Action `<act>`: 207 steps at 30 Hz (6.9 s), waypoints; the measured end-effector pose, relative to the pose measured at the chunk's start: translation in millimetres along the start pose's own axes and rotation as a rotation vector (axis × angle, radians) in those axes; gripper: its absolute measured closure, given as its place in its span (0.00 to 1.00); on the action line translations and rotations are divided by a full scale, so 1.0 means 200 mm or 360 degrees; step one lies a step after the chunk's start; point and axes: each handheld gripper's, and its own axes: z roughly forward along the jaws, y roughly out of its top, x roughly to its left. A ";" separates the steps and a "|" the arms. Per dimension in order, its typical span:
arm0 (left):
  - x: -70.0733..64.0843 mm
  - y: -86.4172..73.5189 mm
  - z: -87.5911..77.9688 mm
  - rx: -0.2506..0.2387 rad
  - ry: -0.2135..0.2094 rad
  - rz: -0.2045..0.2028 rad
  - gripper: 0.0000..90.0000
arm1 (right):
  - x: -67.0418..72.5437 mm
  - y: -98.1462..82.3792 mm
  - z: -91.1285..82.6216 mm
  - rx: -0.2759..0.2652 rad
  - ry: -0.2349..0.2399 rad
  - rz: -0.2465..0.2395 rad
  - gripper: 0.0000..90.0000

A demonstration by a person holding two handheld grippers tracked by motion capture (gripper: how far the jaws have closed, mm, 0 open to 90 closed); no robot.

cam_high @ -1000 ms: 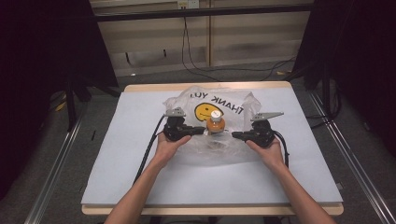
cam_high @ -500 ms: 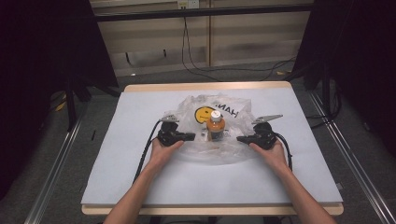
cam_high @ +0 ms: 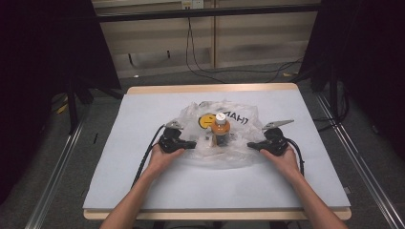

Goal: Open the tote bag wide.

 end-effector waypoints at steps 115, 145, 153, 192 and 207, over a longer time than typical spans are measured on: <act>0.18 0.10 -0.09 -0.0088 0.0166 -0.0054 1.00 | -0.14 -0.04 -0.24 -0.0138 -0.0058 0.0020 1.00; 0.02 0.10 -0.25 -0.0363 0.0042 -0.0015 1.00 | 0.05 -0.06 -0.61 -0.0648 -0.0072 -0.0025 1.00; -0.06 0.15 -0.25 -0.0373 0.0022 0.0062 1.00 | 0.05 0.07 -0.58 -0.0705 -0.0056 -0.0020 1.00; -0.22 0.28 0.08 0.0024 -0.0056 0.0233 1.00 | 0.07 0.54 -0.09 0.0043 0.0214 -0.0333 1.00; -0.23 0.20 0.16 0.0255 -0.0100 0.0281 1.00 | 0.02 0.44 0.27 0.0442 0.0199 -0.0287 1.00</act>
